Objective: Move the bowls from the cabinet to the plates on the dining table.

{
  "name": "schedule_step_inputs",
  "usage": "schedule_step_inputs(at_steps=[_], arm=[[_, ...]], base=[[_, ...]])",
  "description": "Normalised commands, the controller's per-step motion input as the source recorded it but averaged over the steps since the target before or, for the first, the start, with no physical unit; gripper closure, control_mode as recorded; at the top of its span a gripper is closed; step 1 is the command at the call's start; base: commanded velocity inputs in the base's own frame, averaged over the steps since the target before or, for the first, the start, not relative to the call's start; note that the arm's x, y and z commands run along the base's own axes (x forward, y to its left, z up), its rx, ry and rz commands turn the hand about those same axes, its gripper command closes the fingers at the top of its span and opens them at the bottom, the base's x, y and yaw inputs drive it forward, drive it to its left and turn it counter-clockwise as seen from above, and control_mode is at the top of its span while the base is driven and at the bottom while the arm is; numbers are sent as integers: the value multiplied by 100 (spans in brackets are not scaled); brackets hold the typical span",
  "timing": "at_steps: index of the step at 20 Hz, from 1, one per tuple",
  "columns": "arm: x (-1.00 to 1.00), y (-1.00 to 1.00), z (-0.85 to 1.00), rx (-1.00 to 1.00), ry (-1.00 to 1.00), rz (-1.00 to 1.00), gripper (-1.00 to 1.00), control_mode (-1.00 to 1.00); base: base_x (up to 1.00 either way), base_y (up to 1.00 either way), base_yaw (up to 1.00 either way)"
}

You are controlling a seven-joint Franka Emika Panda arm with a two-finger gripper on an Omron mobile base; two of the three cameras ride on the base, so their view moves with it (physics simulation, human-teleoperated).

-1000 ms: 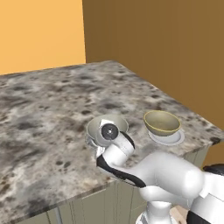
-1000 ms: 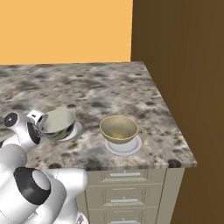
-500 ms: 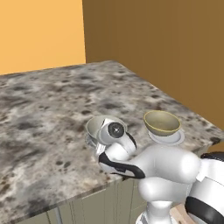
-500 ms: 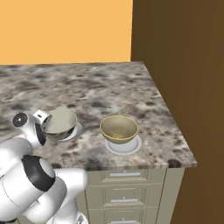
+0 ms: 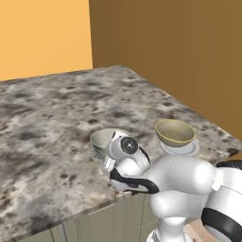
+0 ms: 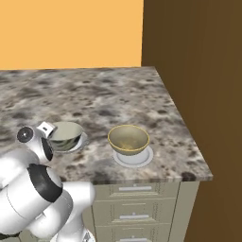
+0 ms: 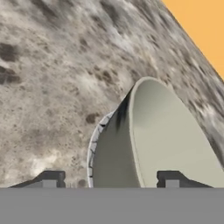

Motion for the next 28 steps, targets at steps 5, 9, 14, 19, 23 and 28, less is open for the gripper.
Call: schedule_step_inputs(at_steps=[5, 9, 14, 19, 23, 28], arm=[[0, -14, 22, 0, -8, 0, -100, -100], [9, -8, 63, -3, -8, 0, -100, -100], [-13, 0, 60, 6, -5, -7, -100, -100], [-44, 0, 49, 30, -2, -31, -100, -100], [-36, -1, 58, 48, 0, -33, -100, -100], [-18, -6, 47, 52, 0, -30, -100, -100]], base=[[0, 0, 0], [0, 0, 0], [0, 0, 0], [0, 0, 0], [0, 0, 0], [0, 0, 0]])
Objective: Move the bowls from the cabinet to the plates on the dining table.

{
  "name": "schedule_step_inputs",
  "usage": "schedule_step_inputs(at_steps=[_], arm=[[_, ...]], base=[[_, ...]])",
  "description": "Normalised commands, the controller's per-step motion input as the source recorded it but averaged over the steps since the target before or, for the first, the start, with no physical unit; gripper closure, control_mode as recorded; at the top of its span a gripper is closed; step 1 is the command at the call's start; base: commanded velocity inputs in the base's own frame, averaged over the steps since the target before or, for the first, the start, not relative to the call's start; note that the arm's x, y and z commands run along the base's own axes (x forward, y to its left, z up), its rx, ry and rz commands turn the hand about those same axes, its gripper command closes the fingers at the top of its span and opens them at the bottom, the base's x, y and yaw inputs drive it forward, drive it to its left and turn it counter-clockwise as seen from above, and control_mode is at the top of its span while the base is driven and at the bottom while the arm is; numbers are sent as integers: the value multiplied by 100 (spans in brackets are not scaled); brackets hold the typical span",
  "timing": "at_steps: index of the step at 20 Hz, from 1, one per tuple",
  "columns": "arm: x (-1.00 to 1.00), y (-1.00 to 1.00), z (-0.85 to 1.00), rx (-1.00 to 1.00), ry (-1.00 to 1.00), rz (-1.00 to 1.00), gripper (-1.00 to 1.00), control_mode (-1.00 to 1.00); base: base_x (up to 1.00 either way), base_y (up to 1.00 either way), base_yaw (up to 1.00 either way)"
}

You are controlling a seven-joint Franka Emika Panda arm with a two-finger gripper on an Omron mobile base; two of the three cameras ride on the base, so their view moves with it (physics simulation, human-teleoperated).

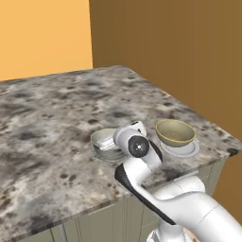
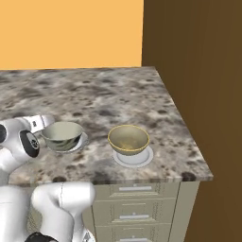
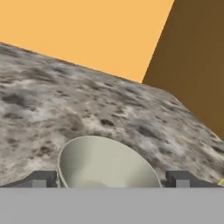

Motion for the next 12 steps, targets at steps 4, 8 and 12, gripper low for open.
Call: schedule_step_inputs(at_steps=[4, 8, 12], arm=[[-23, -9, 45, 54, 0, -28, -100, -100], [-43, -17, 28, 53, 0, -21, -100, -100], [-65, -26, 5, 45, 0, -8, -100, -100]], base=[[0, 0, 0], [0, 0, 0], [0, 0, 0]])
